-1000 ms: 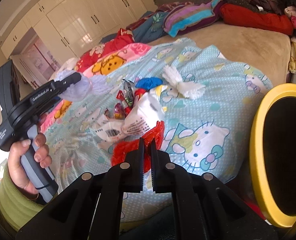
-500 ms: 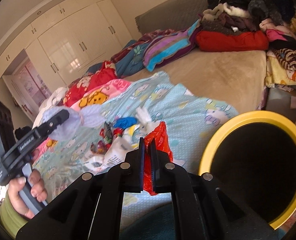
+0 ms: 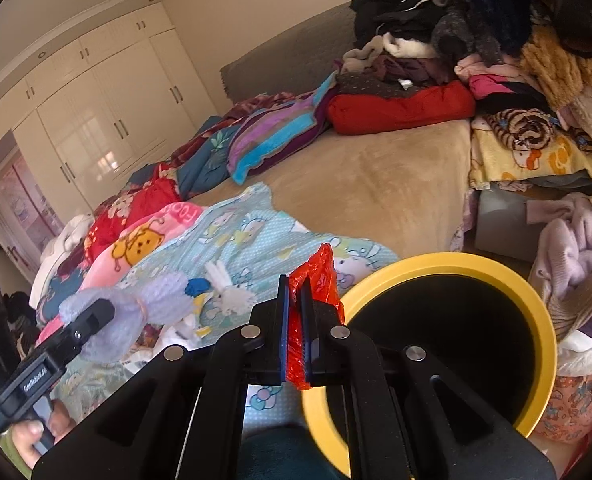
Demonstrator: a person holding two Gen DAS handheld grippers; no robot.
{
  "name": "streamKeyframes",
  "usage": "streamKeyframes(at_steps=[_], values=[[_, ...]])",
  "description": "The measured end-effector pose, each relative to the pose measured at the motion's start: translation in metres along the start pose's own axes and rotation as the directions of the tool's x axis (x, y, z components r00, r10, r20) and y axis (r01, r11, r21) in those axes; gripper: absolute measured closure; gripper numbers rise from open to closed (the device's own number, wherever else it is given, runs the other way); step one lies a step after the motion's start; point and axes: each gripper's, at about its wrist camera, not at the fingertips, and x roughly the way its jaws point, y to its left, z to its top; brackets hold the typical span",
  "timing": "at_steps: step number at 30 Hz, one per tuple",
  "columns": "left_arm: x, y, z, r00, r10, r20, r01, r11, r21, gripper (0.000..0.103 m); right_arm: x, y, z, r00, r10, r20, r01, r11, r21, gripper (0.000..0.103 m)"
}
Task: Collect trash
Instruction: 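Carry the foam net and red bag over the yellow bin and release both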
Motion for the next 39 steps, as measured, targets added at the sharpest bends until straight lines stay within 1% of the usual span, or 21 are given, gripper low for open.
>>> streamKeyframes(at_steps=[9, 16, 24, 29, 32, 35, 36, 37, 38, 39], values=[[0.009, -0.028, -0.006, 0.997, -0.075, -0.028, 0.076, 0.996, 0.037, 0.080, -0.013, -0.029, 0.005, 0.996, -0.082, 0.029, 0.081, 0.996, 0.035, 0.098], [0.022, -0.052, -0.015, 0.988, -0.141, -0.065, 0.146, 0.987, 0.068, 0.080, -0.018, -0.054, 0.006, 0.991, -0.133, 0.029, 0.131, 0.989, 0.063, 0.098], [0.042, -0.083, -0.026, 0.970, -0.212, -0.119, 0.225, 0.968, 0.108, 0.080, -0.023, -0.078, 0.005, 0.985, -0.173, 0.023, 0.170, 0.980, 0.101, 0.098], [0.061, -0.098, -0.034, 0.959, -0.234, -0.157, 0.254, 0.959, 0.125, 0.079, -0.022, -0.091, 0.004, 0.980, -0.200, 0.010, 0.197, 0.973, 0.118, 0.098], [0.074, -0.104, -0.039, 0.952, -0.247, -0.182, 0.272, 0.954, 0.127, 0.078, -0.021, -0.099, 0.002, 0.980, -0.201, -0.003, 0.200, 0.970, 0.139, 0.097], [0.085, -0.109, -0.042, 0.947, -0.253, -0.198, 0.281, 0.951, 0.127, 0.075, -0.018, -0.105, -0.001, 0.980, -0.200, -0.022, 0.201, 0.968, 0.153, 0.097], [0.087, -0.109, -0.044, 0.946, -0.252, -0.201, 0.281, 0.951, 0.126, 0.073, -0.017, -0.107, -0.001, 0.980, -0.199, -0.029, 0.201, 0.967, 0.157, 0.097], [0.091, -0.108, -0.045, 0.945, -0.254, -0.207, 0.283, 0.951, 0.122, 0.066, -0.015, -0.109, -0.002, 0.979, -0.200, -0.040, 0.204, 0.966, 0.162, 0.096], [0.093, -0.109, -0.046, 0.943, -0.256, -0.213, 0.285, 0.952, 0.116, 0.060, -0.013, -0.111, -0.003, 0.978, -0.201, -0.048, 0.207, 0.965, 0.165, 0.091], [0.096, -0.108, -0.049, 0.943, -0.253, -0.215, 0.280, 0.954, 0.108, 0.048, -0.011, -0.112, -0.005, 0.978, -0.203, -0.056, 0.210, 0.963, 0.168, 0.085]])
